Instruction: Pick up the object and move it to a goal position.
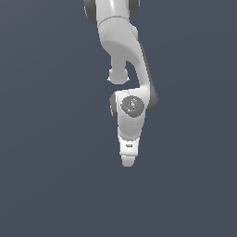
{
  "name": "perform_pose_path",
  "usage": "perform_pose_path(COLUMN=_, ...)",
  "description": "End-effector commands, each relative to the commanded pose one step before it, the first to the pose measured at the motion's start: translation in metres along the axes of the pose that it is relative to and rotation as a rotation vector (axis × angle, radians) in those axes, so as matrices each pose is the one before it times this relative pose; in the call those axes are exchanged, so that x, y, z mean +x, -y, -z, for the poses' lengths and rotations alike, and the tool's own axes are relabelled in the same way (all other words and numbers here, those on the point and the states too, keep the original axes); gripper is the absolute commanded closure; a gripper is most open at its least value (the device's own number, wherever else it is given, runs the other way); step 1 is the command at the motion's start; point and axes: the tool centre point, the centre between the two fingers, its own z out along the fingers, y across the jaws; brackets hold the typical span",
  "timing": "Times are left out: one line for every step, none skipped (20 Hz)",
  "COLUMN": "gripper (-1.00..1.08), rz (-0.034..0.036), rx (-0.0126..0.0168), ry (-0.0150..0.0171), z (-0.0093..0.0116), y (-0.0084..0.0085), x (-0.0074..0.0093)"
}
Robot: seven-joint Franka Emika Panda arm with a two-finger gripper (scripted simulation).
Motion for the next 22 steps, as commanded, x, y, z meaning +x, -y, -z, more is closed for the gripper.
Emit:
perform_pose_path(gripper=-0.92, rz=0.00020, rx=-0.00013, ry=0.00000, z=-0.00034, y=-0.00003, x=0.00004)
perform_pose_path(gripper=-0.92, rz=0.00000, rx=0.00000, ry=0.00000, z=-0.00121, y=0.00001, x=-0.00008)
perform_pose_path(gripper=-0.92, rz=0.00049, rx=-0.00003, ry=0.00002, z=-0.00200, y=0.00006, x=0.00019)
perform_pose_path(gripper=-0.92, rz=0.00000, rx=0.00000, ry=0.00000, z=-0.00282, y=0.00004, x=-0.00019)
perform_pose_path(gripper=-0.92, rz=0.00049, rx=-0.00002, ry=0.00002, z=-0.00359, y=0.00010, x=0.00008)
perform_pose_path(gripper=-0.92, rz=0.00069, rx=-0.00003, ry=0.00003, z=-0.00437, y=0.00015, x=0.00015)
perform_pose_path(gripper=-0.92, rz=0.00049, rx=-0.00002, ry=0.00002, z=-0.00514, y=0.00016, x=-0.00004)
perform_pose_path(gripper=-0.92, rz=0.00069, rx=-0.00002, ry=0.00003, z=-0.00588, y=0.00021, x=0.00003)
perform_pose_path(gripper=-0.92, rz=0.00069, rx=-0.00002, ry=0.00003, z=-0.00612, y=0.00022, x=0.00001)
perform_pose_path(gripper=-0.92, rz=0.00069, rx=-0.00002, ry=0.00002, z=-0.00528, y=0.00018, x=0.00008)
perform_pose_path(gripper=-0.92, rz=0.00049, rx=-0.00003, ry=0.00001, z=-0.00440, y=0.00009, x=0.00002)
perform_pose_path(gripper=-0.92, rz=0.00000, rx=0.00000, ry=0.00000, z=-0.00355, y=-0.00004, x=-0.00022)
perform_pose_path(gripper=-0.92, rz=0.00048, rx=-0.00006, ry=-0.00004, z=-0.00263, y=-0.00010, x=0.00019)
perform_pose_path(gripper=-0.92, rz=0.00000, rx=0.00000, ry=0.00000, z=-0.00181, y=-0.00026, x=-0.00003)
perform_pose_path(gripper=-0.92, rz=0.00000, rx=0.00000, ry=0.00000, z=-0.00096, y=-0.00036, x=0.00005)
perform_pose_path(gripper=-0.92, rz=-0.00040, rx=-0.00016, ry=-0.00022, z=-0.00007, y=-0.00043, x=-0.00016)
perform_pose_path(gripper=-0.92, rz=0.00000, rx=0.00000, ry=0.00000, z=0.00007, y=-0.00017, x=0.00006)
perform_pose_path(gripper=1.08, rz=0.00000, rx=0.00000, ry=0.00000, z=0.00000, y=0.00000, x=0.00000)
perform_pose_path(gripper=1.08, rz=0.00000, rx=0.00000, ry=0.00000, z=0.00000, y=0.00000, x=0.00000)
perform_pose_path(gripper=1.08, rz=0.00000, rx=0.00000, ry=0.00000, z=0.00000, y=0.00000, x=0.00000)
perform_pose_path(gripper=1.08, rz=0.00000, rx=0.00000, ry=0.00000, z=0.00000, y=0.00000, x=0.00000)
perform_pose_path(gripper=1.08, rz=0.00000, rx=0.00000, ry=0.00000, z=0.00000, y=0.00000, x=0.00000)
